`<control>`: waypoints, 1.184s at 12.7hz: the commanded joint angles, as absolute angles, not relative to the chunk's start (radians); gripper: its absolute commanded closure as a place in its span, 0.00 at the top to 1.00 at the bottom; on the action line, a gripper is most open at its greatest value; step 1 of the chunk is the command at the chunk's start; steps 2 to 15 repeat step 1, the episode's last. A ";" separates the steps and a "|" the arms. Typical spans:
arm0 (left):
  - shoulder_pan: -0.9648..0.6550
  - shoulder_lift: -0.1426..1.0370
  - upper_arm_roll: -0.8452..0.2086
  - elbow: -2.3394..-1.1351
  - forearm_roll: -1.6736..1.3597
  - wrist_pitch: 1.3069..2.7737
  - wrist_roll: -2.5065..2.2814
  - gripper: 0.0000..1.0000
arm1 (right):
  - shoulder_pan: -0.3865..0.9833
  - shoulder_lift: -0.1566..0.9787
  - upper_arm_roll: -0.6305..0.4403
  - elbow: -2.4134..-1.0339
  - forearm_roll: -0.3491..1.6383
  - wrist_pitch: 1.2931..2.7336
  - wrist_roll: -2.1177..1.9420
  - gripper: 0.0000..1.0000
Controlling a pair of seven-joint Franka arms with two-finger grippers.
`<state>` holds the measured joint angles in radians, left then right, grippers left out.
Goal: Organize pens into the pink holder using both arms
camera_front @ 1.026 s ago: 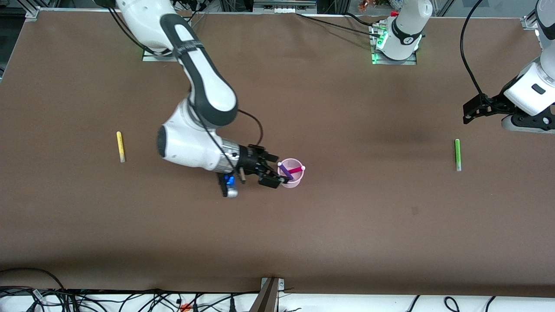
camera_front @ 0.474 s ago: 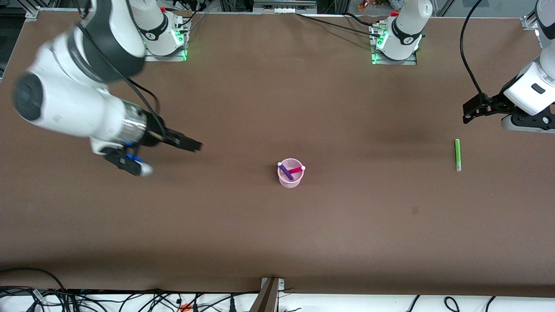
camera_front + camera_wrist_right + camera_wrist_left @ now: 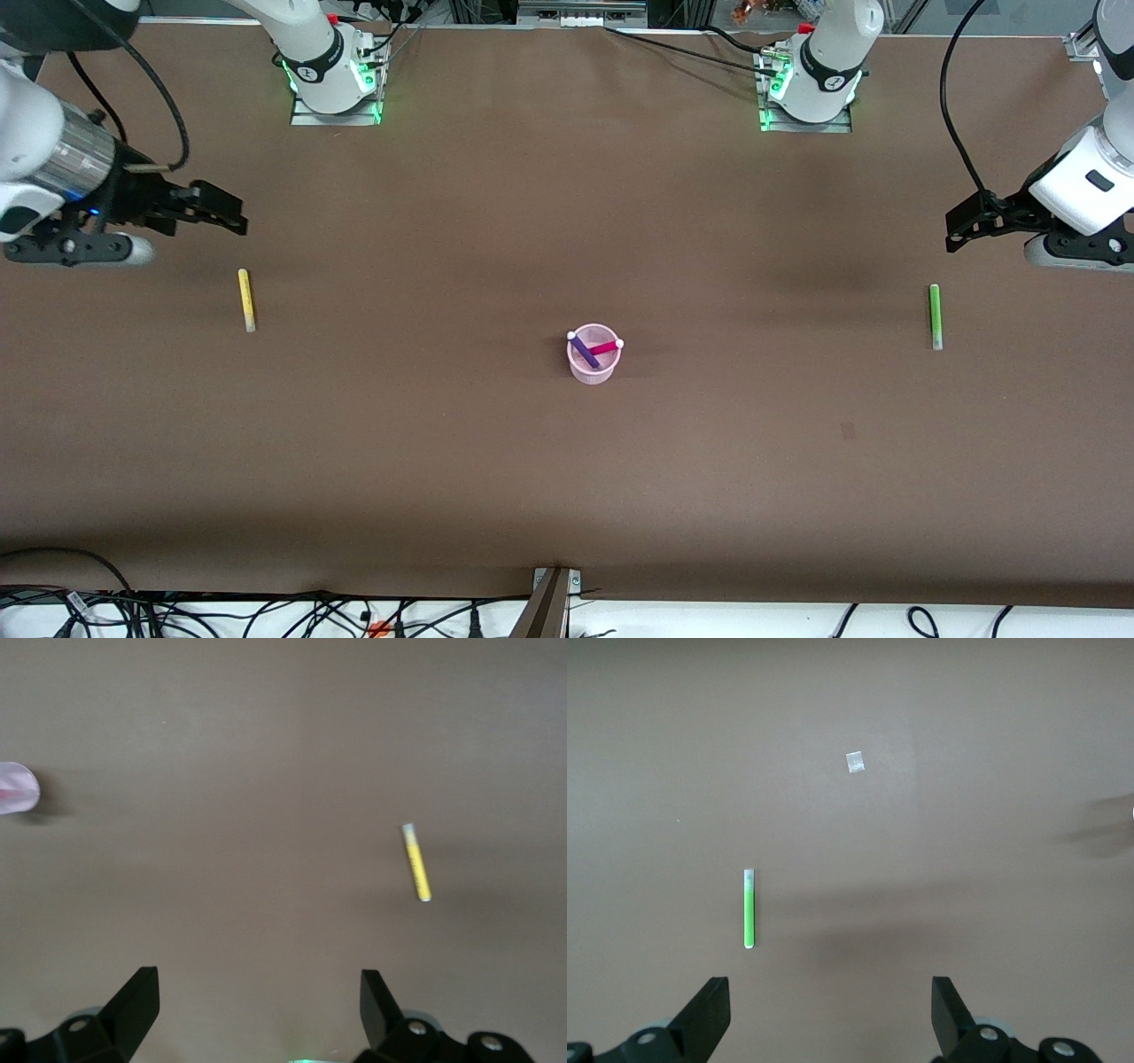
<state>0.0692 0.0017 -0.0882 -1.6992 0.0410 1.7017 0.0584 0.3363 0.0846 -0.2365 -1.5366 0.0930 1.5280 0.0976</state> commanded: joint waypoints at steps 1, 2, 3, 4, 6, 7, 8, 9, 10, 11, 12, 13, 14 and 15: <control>0.081 -0.017 -0.098 -1.707 0.025 1.686 0.052 1.00 | 0.302 0.061 -0.190 -1.560 0.064 1.528 0.068 1.00; 0.081 -0.017 -0.098 -1.707 0.025 1.686 0.052 1.00 | 0.302 0.061 -0.190 -1.560 0.064 1.528 0.068 1.00; 0.081 -0.017 -0.098 -1.707 0.025 1.686 0.052 1.00 | 0.302 0.061 -0.190 -1.560 0.064 1.528 0.068 1.00; 0.081 -0.017 -0.098 -1.707 0.025 1.686 0.052 1.00 | 0.302 0.061 -0.190 -1.560 0.064 1.528 0.068 1.00; 0.081 -0.017 -0.098 -1.707 0.025 1.686 0.052 1.00 | 0.302 0.061 -0.190 -1.560 0.064 1.528 0.068 1.00; 0.081 -0.017 -0.098 -1.707 0.025 1.686 0.052 1.00 | 0.302 0.061 -0.190 -1.560 0.064 1.528 0.068 1.00; 0.081 -0.017 -0.098 -1.707 0.025 1.686 0.052 1.00 | 0.302 0.061 -0.190 -1.560 0.064 1.528 0.068 1.00; 0.081 -0.017 -0.098 -1.707 0.025 1.686 0.052 1.00 | 0.302 0.061 -0.190 -1.560 0.064 1.528 0.068 1.00; 0.081 -0.017 -0.098 -1.707 0.025 1.686 0.052 1.00 | 0.302 0.061 -0.190 -1.560 0.064 1.528 0.068 1.00; 0.081 -0.017 -0.098 -1.707 0.025 1.686 0.052 1.00 | 0.302 0.061 -0.190 -1.560 0.064 1.528 0.068 1.00; 0.081 -0.017 -0.098 -1.707 0.025 1.686 0.052 1.00 | 0.302 0.061 -0.190 -1.560 0.064 1.528 0.068 1.00; 0.081 -0.017 -0.098 -1.707 0.025 1.686 0.052 1.00 | 0.302 0.061 -0.190 -1.560 0.064 1.528 0.068 1.00; 0.081 -0.017 -0.098 -1.707 0.025 1.686 0.052 1.00 | 0.302 0.061 -0.190 -1.560 0.064 1.528 0.068 1.00; 0.081 -0.017 -0.098 -1.707 0.025 1.686 0.052 1.00 | 0.302 0.061 -0.190 -1.560 0.064 1.528 0.068 1.00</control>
